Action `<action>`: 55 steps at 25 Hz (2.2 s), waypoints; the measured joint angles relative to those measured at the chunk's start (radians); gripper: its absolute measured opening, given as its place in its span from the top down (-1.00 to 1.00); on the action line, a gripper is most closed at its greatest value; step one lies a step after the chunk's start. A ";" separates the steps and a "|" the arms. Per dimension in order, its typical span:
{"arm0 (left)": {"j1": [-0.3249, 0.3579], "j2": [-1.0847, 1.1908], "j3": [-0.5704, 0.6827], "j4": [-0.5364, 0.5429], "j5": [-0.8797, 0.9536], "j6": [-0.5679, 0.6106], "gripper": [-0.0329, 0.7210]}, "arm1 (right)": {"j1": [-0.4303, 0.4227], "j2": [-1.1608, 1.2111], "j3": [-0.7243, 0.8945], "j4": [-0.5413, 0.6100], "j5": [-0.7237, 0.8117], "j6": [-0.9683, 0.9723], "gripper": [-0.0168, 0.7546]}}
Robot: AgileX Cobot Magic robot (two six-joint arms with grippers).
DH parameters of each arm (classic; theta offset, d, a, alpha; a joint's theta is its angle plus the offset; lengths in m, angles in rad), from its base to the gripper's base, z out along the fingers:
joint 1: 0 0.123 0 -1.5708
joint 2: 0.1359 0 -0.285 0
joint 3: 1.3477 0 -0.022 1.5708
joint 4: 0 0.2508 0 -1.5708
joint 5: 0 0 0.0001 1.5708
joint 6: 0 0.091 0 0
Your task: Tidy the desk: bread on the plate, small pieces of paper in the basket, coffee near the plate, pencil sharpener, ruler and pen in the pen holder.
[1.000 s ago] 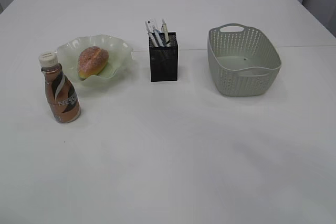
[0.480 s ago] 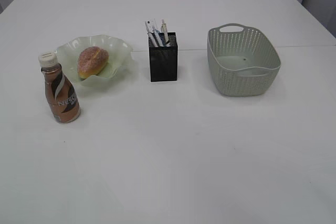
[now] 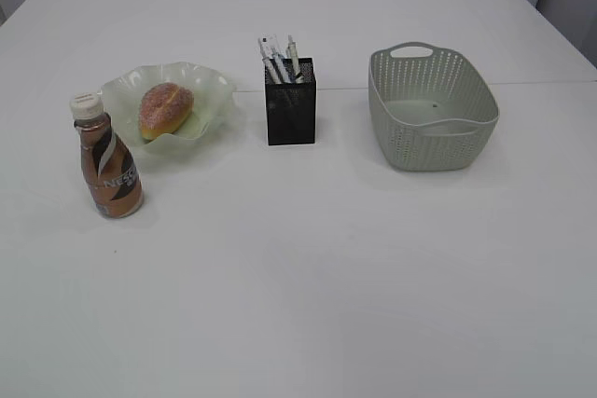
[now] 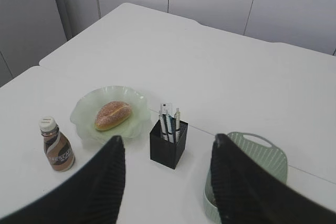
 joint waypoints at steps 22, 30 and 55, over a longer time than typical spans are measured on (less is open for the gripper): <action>0.000 -0.465 0.055 -0.012 0.083 0.331 -0.28 | 0.000 -0.872 0.755 -0.139 -0.126 0.002 -0.13; 0.000 -0.465 0.221 -0.073 0.076 0.331 -0.27 | 0.000 -0.996 0.848 -0.143 -0.061 0.002 -0.13; 0.000 -0.465 0.365 -0.064 -0.045 0.312 -0.22 | 0.000 -1.175 1.174 -0.072 0.195 0.051 -0.13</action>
